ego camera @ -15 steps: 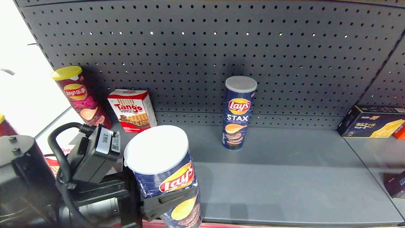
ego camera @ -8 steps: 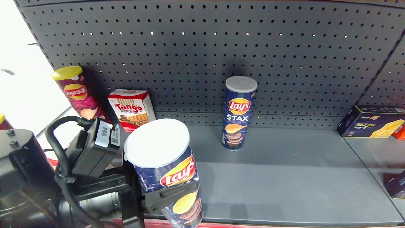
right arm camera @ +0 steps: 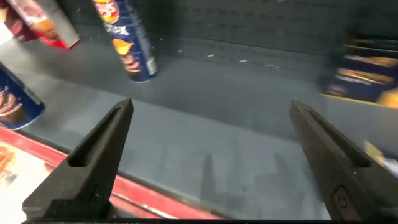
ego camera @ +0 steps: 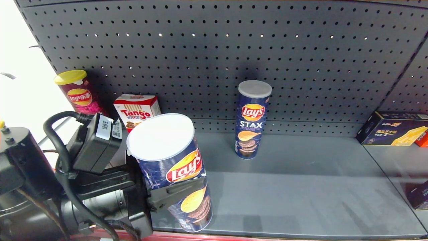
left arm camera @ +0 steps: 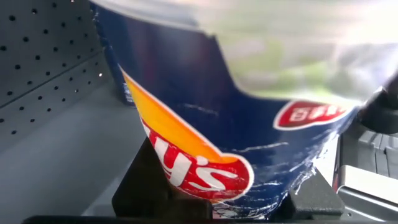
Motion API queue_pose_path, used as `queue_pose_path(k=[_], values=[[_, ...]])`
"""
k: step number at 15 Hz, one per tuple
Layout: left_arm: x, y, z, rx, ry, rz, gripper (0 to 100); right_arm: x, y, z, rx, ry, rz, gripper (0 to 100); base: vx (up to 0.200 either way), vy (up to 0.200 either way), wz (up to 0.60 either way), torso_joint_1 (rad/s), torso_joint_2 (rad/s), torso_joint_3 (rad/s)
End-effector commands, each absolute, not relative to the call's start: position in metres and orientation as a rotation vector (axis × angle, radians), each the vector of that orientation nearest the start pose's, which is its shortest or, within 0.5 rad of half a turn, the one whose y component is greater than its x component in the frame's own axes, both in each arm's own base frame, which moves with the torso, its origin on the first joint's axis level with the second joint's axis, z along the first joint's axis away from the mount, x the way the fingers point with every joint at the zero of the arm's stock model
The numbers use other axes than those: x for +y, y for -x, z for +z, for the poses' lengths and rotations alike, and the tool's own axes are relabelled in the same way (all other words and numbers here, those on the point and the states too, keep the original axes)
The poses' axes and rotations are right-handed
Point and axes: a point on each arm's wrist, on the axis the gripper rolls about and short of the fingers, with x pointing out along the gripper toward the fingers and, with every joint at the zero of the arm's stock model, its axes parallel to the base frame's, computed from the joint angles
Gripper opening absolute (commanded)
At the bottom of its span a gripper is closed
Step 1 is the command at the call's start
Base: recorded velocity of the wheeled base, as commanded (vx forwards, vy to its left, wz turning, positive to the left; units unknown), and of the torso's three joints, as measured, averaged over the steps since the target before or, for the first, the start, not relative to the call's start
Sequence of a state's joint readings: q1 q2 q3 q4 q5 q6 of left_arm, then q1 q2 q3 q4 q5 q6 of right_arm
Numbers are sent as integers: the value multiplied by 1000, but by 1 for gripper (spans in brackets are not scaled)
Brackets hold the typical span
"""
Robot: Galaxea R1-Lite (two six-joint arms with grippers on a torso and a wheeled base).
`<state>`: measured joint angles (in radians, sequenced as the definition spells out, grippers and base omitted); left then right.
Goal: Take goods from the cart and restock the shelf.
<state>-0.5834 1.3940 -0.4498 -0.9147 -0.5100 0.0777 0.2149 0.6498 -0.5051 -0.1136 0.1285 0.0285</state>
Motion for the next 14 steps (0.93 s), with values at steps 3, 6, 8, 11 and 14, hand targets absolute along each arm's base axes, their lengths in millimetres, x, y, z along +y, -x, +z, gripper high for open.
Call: queue_pose_path(k=[3,6,8,11,14], values=[[-124,-173,195,-10,-69,-1082,0,37,-110,236,139,-25,451,100,0,0,0,0,0,0],[-125,-176,194,-2,-69,-1081,0,48,-142,240,121,-79,518,100,0,0,0,0,0,0],[-125,-176,193,1,-69,-1078,0,53,-155,239,143,-72,577,100,0,0,0,0,0,0],[-124,-175,192,9,-68,-1078,0,58,-188,239,11,14,773,100,0,0,0,0,0,0],[-124,-175,191,10,-68,-1076,0,67,-206,235,-22,43,939,100,0,0,0,0,0,0]])
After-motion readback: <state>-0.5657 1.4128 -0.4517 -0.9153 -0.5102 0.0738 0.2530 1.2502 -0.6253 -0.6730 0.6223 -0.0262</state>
